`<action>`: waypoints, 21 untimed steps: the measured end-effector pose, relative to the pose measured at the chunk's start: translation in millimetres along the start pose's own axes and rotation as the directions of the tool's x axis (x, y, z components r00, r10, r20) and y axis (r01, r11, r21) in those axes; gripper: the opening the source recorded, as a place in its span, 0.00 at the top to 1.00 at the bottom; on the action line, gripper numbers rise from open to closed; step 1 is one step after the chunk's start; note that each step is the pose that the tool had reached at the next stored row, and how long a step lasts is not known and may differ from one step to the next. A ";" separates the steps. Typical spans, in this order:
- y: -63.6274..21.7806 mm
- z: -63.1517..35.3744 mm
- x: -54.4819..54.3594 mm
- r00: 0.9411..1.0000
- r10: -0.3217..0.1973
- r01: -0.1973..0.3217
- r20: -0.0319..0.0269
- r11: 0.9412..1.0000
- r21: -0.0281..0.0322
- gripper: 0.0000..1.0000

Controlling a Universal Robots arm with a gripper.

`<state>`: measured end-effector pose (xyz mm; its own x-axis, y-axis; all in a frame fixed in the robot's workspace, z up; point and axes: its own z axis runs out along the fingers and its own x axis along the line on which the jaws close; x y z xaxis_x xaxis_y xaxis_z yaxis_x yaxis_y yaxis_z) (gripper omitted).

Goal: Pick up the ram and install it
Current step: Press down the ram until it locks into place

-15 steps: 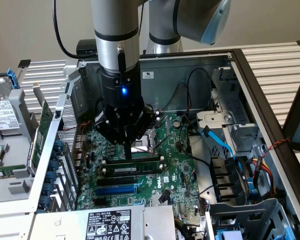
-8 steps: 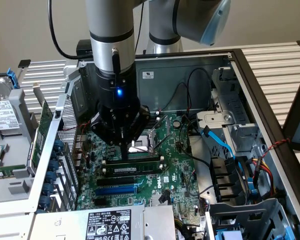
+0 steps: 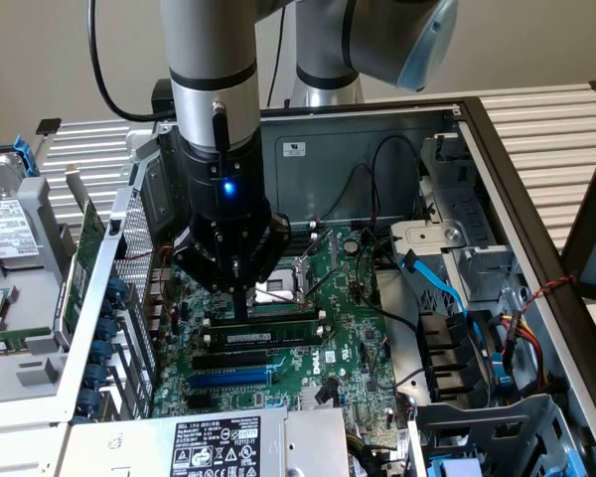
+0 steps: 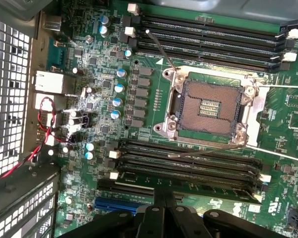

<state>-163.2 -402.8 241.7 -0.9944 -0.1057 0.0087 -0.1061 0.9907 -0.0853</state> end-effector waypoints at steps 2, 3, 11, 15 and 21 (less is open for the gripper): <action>0.2 0.8 1.9 1.000 0.003 -0.003 0.000 1.000 0.000 0.89; 0.3 1.2 2.8 1.000 0.004 -0.004 0.001 1.000 0.000 0.89; 0.6 5.0 5.7 1.000 0.017 -0.017 0.007 1.000 0.001 0.89; 0.5 5.7 7.1 1.000 0.025 -0.025 0.006 1.000 0.001 0.89; -2.0 11.1 9.6 0.998 0.061 -0.061 0.006 0.998 -0.001 0.89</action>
<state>-172.5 -406.7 230.9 -0.9989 -0.0460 -0.0024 -0.0456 0.9954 -0.0844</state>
